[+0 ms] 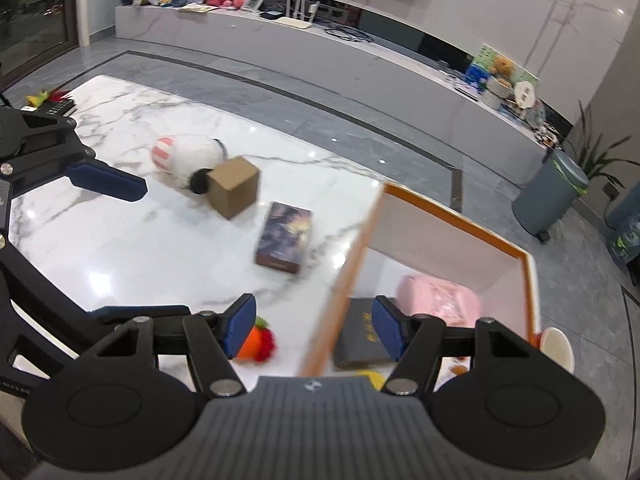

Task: Organize objects
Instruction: 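Move both grippers back over the table toward the remaining items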

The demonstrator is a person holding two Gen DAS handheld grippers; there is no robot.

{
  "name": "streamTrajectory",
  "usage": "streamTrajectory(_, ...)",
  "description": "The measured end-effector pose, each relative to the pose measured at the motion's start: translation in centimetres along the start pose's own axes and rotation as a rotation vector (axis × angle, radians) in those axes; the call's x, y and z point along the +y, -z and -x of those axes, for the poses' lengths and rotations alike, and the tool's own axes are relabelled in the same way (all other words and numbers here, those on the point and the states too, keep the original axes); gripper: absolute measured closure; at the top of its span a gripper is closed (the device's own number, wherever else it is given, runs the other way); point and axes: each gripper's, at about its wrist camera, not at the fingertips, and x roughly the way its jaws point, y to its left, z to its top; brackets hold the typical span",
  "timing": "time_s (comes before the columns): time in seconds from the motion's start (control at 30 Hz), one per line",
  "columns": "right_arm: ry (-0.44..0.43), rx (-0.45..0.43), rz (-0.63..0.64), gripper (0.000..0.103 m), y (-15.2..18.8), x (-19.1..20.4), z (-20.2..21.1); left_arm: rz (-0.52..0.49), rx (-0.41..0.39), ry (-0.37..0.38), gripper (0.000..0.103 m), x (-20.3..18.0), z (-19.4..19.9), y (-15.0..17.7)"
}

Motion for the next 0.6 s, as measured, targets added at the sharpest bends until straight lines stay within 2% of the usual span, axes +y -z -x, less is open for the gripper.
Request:
streamTrajectory(0.23, -0.039, 0.009, 0.017, 0.036, -1.0, 3.7, -1.5, 0.033, 0.022, -0.022, 0.002, 3.1, 0.4, 2.7)
streamTrajectory(0.4, -0.053, 0.024, 0.041, 0.031, -1.1, 5.6, -2.9, 0.128, 0.016, -0.016, 0.002, 5.7, 0.1, 5.2)
streamTrajectory(0.6, -0.072, 0.058, 0.055, 0.030, -0.7, 7.1, -5.3, 0.207, 0.036, -0.033, 0.002, 8.5, -1.0, 7.6)
